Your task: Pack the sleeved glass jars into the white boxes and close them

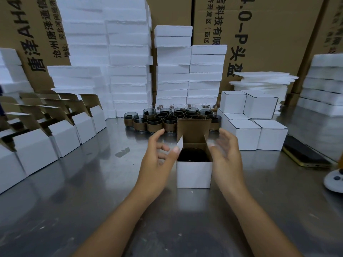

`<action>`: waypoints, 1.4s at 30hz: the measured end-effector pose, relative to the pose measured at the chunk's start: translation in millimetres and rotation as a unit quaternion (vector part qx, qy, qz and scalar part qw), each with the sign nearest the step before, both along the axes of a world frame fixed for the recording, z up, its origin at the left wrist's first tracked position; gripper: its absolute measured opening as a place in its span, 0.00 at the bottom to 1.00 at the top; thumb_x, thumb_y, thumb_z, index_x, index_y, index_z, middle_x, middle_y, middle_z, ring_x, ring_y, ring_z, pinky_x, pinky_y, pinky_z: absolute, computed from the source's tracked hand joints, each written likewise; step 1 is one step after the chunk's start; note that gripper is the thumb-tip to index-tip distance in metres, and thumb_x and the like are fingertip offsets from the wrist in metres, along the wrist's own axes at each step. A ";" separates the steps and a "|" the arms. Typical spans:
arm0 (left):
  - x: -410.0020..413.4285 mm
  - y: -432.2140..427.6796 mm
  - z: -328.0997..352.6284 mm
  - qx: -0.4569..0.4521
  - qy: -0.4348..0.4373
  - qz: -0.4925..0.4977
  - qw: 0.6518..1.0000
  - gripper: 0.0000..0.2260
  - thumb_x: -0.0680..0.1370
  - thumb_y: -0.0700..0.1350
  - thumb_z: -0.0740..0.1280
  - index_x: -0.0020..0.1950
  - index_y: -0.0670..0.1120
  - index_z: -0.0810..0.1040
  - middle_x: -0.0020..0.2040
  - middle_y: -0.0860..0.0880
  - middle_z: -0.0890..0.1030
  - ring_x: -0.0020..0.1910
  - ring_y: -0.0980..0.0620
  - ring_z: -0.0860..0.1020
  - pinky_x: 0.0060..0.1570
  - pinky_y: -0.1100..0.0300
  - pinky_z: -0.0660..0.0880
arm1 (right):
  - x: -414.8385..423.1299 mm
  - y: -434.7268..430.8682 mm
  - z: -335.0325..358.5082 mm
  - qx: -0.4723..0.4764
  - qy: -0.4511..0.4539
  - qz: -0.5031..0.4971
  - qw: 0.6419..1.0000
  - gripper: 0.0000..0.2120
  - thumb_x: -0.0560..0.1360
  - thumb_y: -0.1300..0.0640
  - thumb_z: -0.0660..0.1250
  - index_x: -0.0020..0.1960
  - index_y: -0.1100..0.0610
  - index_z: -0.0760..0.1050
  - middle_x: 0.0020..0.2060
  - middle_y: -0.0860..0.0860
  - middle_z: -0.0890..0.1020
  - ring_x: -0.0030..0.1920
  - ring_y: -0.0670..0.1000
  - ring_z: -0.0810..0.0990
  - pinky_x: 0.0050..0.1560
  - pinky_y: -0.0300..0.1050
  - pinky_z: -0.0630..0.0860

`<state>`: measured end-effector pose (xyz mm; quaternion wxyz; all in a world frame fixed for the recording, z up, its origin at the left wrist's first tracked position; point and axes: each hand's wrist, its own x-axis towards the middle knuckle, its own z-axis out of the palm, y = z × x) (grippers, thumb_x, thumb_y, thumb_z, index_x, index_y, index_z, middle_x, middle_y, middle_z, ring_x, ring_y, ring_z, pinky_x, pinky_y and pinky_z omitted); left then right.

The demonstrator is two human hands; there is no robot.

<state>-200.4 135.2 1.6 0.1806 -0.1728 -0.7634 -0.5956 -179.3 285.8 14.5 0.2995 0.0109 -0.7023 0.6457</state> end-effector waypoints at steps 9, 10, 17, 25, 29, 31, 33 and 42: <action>-1.2 2.0 -2.6 0.028 -0.142 -0.084 0.986 0.28 0.77 0.51 0.64 0.73 0.63 0.55 0.62 0.56 0.71 0.60 0.58 0.73 0.52 0.66 0.71 | -3.3 -1.0 -2.4 -0.011 -0.117 0.101 0.988 0.25 0.77 0.65 0.60 0.71 0.48 0.64 0.49 0.44 0.80 0.47 0.38 0.78 0.37 0.23 0.70; -1.0 2.0 -1.7 0.032 -0.141 -0.090 0.985 0.27 0.78 0.48 0.64 0.72 0.64 0.56 0.61 0.57 0.72 0.59 0.60 0.73 0.51 0.68 0.71 | -2.5 -1.0 -1.7 -0.007 -0.114 0.109 0.987 0.25 0.77 0.65 0.60 0.70 0.45 0.64 0.51 0.46 0.81 0.50 0.41 0.79 0.40 0.25 0.72; 2.0 1.4 2.2 0.036 -0.113 -0.105 0.987 0.17 0.78 0.42 0.62 0.54 0.67 0.69 0.57 0.54 0.75 0.55 0.60 0.75 0.51 0.68 0.72 | -3.5 0.4 -2.3 -0.054 -0.109 0.126 0.985 0.17 0.76 0.65 0.62 0.51 0.43 0.74 0.46 0.46 0.83 0.48 0.48 0.81 0.49 0.44 0.76; 0.0 0.3 5.2 0.075 -0.144 -0.095 0.982 0.07 0.74 0.50 0.62 0.42 0.61 0.78 0.50 0.57 0.80 0.51 0.61 0.77 0.56 0.65 0.70 | -5.1 0.7 1.9 -0.061 -0.127 0.085 0.986 0.10 0.78 0.56 0.59 0.43 0.47 0.77 0.49 0.47 0.80 0.50 0.45 0.78 0.52 0.41 0.76; 1.2 0.7 4.7 0.093 -0.142 -0.099 0.980 0.10 0.71 0.58 0.58 0.42 0.61 0.79 0.50 0.57 0.80 0.56 0.56 0.76 0.65 0.53 0.66 | 0.9 -5.9 -9.2 0.093 -0.054 0.086 0.990 0.10 0.74 0.44 0.64 0.53 0.46 0.73 0.50 0.40 0.77 0.47 0.33 0.74 0.42 0.24 0.68; 2.4 0.1 4.1 0.092 -0.136 -0.102 0.981 0.10 0.71 0.59 0.59 0.42 0.61 0.78 0.50 0.56 0.80 0.57 0.55 0.76 0.66 0.51 0.66 | -1.6 -5.5 -14.8 0.140 -0.044 0.070 0.987 0.17 0.72 0.44 0.67 0.58 0.48 0.72 0.53 0.40 0.75 0.52 0.36 0.74 0.48 0.27 0.68; 3.1 -0.4 4.4 0.089 -0.132 -0.100 0.982 0.09 0.70 0.59 0.60 0.42 0.60 0.78 0.50 0.55 0.80 0.57 0.53 0.76 0.66 0.48 0.67 | -3.0 -5.1 -16.0 0.152 -0.035 0.063 0.986 0.20 0.70 0.42 0.67 0.58 0.48 0.72 0.54 0.40 0.74 0.54 0.37 0.73 0.50 0.28 0.67; 4.3 -0.5 4.8 0.096 -0.131 -0.102 0.981 0.13 0.70 0.60 0.60 0.47 0.56 0.77 0.52 0.52 0.80 0.57 0.52 0.76 0.65 0.46 0.68 | -2.7 -6.8 -13.9 0.136 -0.023 0.051 0.989 0.21 0.64 0.34 0.62 0.51 0.45 0.73 0.50 0.41 0.77 0.48 0.37 0.75 0.43 0.28 0.69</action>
